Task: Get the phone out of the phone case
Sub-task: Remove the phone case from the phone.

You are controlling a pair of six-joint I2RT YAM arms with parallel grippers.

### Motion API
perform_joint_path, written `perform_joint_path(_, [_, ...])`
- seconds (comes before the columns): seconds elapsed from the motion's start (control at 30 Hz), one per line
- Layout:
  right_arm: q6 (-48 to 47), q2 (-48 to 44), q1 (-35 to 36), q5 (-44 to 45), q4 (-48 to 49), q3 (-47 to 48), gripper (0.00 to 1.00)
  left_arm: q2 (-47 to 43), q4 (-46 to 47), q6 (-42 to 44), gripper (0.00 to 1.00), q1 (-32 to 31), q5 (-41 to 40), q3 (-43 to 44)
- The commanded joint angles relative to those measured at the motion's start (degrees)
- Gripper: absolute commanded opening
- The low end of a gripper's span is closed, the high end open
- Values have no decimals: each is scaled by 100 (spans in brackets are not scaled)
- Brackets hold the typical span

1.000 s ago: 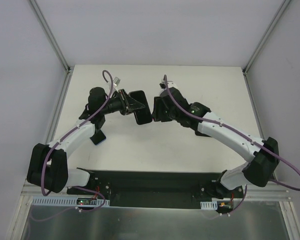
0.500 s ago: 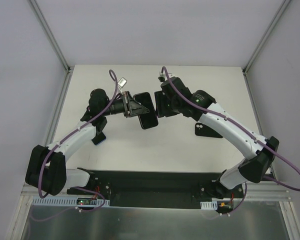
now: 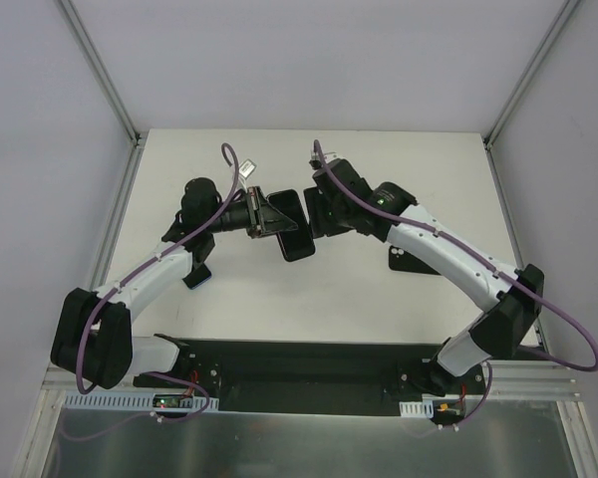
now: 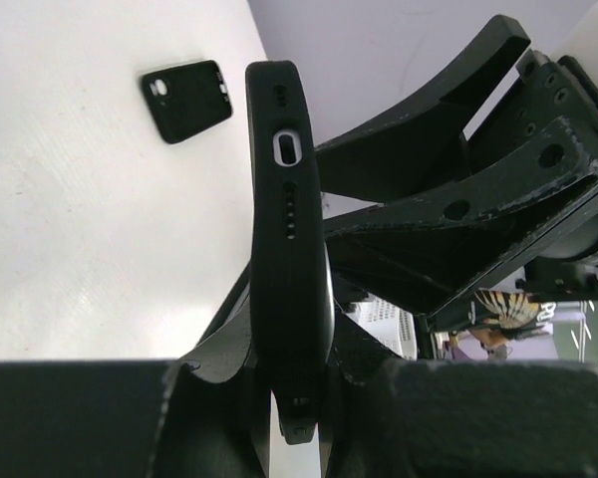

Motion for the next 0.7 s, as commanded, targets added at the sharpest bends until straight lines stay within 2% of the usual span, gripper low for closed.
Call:
perform_joint_path(0.0, [-258, 599, -281, 1446, -128, -656, 49, -707, 979, -209, 0, -223, 1350, 260])
perform_joint_path(0.07, [-267, 828, -333, 1386, -102, -691, 49, -751, 1032, -209, 0, -241, 1358, 260])
perform_joint_path(0.13, [-284, 890, -421, 868, -102, -674, 47, -760, 1067, -209, 0, -241, 1376, 268])
perform_joint_path(0.3, [-328, -13, -456, 182, 153, -604, 48, -699, 628, 125, 0, -241, 1350, 189])
perform_joint_path(0.43, [-451, -691, -509, 312, 136, -201, 49, -453, 583, 248, 0, -250, 1376, 49])
perform_joint_path(0.67, [-601, -604, -606, 444, 30, 310, 49, -233, 566, 310, 0, -434, 1411, 31])
